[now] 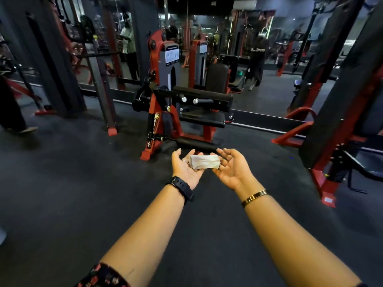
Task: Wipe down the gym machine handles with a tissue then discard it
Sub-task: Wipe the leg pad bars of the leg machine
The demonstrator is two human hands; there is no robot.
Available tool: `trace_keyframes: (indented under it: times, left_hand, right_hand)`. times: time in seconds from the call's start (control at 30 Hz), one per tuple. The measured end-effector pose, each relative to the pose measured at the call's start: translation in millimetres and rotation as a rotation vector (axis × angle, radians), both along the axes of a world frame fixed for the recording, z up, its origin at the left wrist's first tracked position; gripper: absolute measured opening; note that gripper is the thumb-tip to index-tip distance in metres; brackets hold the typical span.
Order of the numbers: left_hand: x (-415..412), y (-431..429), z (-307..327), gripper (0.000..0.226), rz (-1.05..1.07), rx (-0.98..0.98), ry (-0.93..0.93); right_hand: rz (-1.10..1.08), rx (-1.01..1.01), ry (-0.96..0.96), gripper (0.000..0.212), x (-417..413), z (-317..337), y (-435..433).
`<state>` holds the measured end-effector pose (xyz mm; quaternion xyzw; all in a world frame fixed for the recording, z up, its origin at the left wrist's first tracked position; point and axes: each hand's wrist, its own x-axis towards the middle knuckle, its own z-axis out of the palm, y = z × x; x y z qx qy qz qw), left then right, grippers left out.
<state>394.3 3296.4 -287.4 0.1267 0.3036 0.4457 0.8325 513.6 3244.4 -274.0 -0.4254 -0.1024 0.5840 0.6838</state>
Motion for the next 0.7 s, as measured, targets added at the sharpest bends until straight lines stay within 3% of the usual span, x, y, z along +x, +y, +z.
trace_keyframes:
  times: [0.4,0.7]
  left_hand:
    - [106,259,7,0.053,0.127,0.027,0.028]
    - [125,429,3,0.050,0.161,0.023,0.058]
  right_hand:
    - [0.098,0.023,0.010,0.023,104,9,272]
    - [0.145,-0.005,0.017,0.020,127,3,447]
